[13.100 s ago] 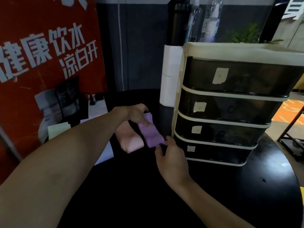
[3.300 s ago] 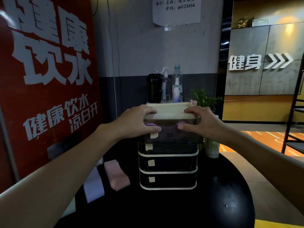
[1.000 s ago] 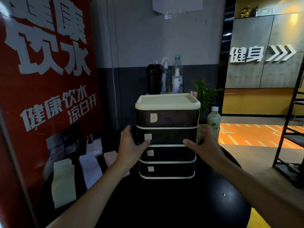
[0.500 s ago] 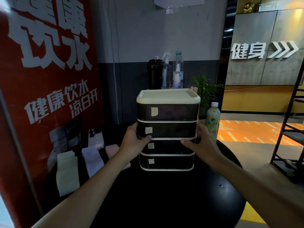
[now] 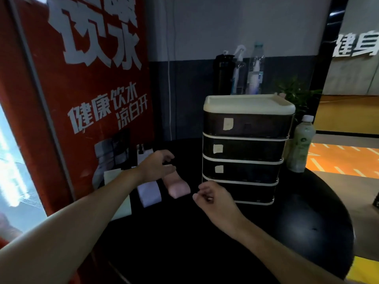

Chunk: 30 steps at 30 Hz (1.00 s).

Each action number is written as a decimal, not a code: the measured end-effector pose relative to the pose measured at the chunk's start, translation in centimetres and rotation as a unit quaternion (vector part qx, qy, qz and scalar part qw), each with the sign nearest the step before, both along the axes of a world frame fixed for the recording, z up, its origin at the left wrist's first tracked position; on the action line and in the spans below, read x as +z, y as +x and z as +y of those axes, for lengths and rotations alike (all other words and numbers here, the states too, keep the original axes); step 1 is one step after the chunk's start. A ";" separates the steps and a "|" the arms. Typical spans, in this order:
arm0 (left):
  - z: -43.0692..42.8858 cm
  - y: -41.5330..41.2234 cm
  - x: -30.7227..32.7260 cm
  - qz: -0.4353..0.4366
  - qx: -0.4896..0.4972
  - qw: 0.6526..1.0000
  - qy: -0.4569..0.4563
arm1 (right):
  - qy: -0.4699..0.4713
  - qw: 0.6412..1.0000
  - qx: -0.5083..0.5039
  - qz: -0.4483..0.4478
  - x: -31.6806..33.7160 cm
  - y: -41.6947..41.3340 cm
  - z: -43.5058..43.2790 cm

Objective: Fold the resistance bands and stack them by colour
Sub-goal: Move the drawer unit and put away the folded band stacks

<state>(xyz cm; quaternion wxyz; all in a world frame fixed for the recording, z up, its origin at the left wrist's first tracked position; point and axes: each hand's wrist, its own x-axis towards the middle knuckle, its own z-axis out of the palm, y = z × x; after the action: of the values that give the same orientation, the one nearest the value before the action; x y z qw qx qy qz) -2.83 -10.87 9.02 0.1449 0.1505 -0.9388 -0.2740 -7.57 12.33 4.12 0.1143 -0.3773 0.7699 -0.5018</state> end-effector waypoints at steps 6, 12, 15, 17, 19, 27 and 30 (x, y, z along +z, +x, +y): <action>-4.7 -2.2 -0.9 -0.117 -0.001 0.990 -0.084 | 0.048 0.995 -0.076 0.054 -4.8 1.0 -5.5; -6.1 -5.2 -2.1 -0.195 -0.015 0.975 -0.103 | 0.157 0.970 -0.122 0.138 -4.6 0.3 -7.5; -6.6 -6.4 -2.7 -0.236 -0.016 0.966 -0.107 | 0.184 0.964 -0.116 0.150 -4.4 0.4 -7.5; -6.9 -6.9 -2.7 -0.254 -0.019 0.962 -0.098 | 0.181 0.964 -0.118 0.152 -4.4 0.4 -7.5; -7.1 -7.3 -2.4 -0.267 -0.029 0.959 -0.088 | 0.178 0.966 -0.117 0.147 -4.4 0.4 -7.4; -8.0 -7.6 -2.2 -0.272 -0.034 0.961 -0.045 | 0.173 0.966 -0.119 0.150 -4.3 0.5 -7.4; -7.6 -7.4 -2.2 -0.260 -0.040 0.964 -0.020 | 0.171 0.966 -0.118 0.156 -4.5 0.4 -7.5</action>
<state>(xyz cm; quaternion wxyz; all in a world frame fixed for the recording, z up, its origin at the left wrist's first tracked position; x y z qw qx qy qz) -10.28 -18.49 6.81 -0.1126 0.1764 -0.9545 -0.2124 -7.19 4.79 -0.41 -0.0045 -0.3321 0.8918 -0.3071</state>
